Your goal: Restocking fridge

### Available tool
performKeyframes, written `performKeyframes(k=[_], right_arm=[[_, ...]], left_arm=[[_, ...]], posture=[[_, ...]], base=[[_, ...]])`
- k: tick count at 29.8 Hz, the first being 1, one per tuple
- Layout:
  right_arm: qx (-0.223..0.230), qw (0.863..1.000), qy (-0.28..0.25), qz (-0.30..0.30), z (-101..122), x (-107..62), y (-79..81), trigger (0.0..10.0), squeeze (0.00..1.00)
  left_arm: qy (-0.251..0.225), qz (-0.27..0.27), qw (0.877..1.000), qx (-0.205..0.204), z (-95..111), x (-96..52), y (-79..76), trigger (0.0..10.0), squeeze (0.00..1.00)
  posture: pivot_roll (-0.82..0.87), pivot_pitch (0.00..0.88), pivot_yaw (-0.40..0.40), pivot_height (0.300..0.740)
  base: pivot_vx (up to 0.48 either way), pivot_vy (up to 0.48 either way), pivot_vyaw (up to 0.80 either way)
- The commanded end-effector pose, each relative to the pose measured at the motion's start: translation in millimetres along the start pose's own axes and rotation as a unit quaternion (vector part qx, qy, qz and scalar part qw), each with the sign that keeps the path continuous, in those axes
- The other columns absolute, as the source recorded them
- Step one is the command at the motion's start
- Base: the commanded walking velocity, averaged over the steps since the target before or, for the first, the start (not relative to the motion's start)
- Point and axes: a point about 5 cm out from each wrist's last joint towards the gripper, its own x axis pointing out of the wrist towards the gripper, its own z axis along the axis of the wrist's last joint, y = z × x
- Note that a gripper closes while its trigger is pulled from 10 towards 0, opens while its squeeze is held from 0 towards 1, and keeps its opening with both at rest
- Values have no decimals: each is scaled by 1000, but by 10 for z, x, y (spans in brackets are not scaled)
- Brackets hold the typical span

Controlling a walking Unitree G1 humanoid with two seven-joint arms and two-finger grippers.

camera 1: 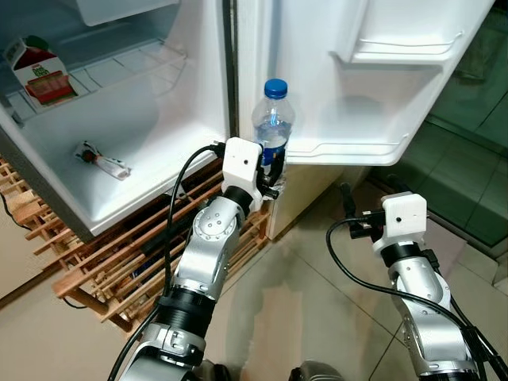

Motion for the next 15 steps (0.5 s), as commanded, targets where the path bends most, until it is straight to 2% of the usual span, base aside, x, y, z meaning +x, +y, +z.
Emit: performKeyframes(k=[1, 11, 15], right_arm=[[-2, 1000, 2, -3, -18, -13, -17, 10000, 0], [-1, 1000, 7, 1, -44, -36, 4, 10000, 0], [-1, 1000, 8, 2, -48, -38, 4, 10000, 0]], left_arm=[[-20, -5, 1000, 9, 123, 64, -52, 10000, 0], [-24, -8, 1000, 12, 177, 139, -55, 10000, 0], [-27, -15, 999, 20, 194, 187, -90, 10000, 0]], posture=[[-202, 25, -3, 726], [-209, 35, -1, 726], [-214, 35, 0, 726]], base=[[382, -285, 0], [0, 0, 0], [405, 0, 0]])
